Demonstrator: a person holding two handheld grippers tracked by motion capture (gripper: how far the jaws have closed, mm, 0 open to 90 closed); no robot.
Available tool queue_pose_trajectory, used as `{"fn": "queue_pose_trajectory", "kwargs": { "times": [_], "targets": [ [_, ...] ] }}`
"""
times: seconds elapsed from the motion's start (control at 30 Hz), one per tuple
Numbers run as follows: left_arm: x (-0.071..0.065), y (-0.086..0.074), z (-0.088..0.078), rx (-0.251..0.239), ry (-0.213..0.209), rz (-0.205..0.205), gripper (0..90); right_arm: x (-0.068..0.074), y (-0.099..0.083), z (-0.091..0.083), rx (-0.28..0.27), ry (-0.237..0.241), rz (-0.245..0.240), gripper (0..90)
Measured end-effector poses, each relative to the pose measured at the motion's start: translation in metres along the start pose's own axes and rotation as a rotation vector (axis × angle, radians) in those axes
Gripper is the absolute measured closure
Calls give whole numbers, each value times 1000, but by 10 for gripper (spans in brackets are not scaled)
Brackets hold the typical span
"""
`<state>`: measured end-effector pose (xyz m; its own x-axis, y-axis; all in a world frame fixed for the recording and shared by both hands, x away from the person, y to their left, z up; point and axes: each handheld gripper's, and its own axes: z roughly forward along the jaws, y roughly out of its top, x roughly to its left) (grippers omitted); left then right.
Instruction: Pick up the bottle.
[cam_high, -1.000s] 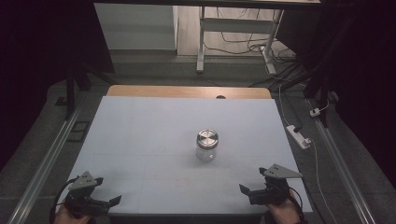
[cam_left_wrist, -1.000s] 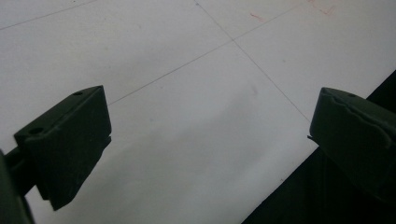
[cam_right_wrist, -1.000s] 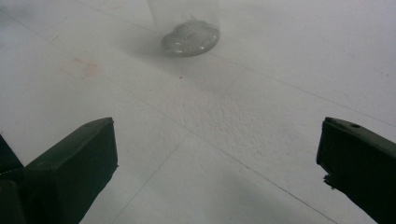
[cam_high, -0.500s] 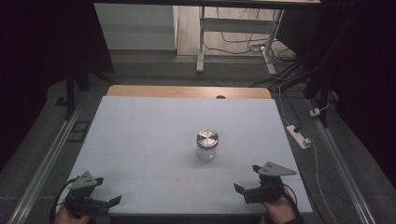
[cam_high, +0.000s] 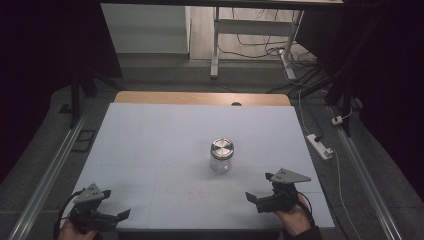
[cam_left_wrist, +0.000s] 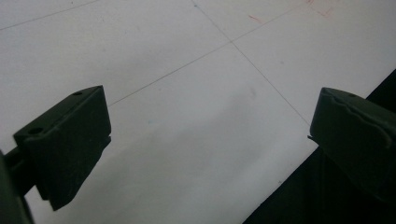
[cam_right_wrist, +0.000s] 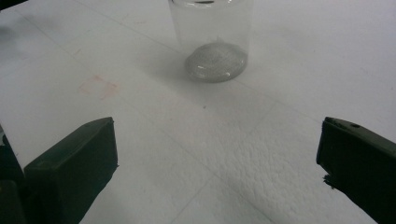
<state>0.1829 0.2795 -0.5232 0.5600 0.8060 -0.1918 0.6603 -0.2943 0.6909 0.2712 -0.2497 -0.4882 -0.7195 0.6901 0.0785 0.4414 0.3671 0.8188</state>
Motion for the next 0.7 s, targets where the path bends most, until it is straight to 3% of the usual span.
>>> {"fn": "queue_pose_trajectory", "kwargs": {
  "times": [0.37,0.5,0.7],
  "targets": [
    [0,0,0,4,5,-2,0,1,8,17,-9,10,-63,0],
    [0,0,1,4,4,-2,0,1,11,24,-4,16,-44,0],
    [0,0,0,4,1,-2,0,1,16,36,4,69,-26,0]
  ]
}}
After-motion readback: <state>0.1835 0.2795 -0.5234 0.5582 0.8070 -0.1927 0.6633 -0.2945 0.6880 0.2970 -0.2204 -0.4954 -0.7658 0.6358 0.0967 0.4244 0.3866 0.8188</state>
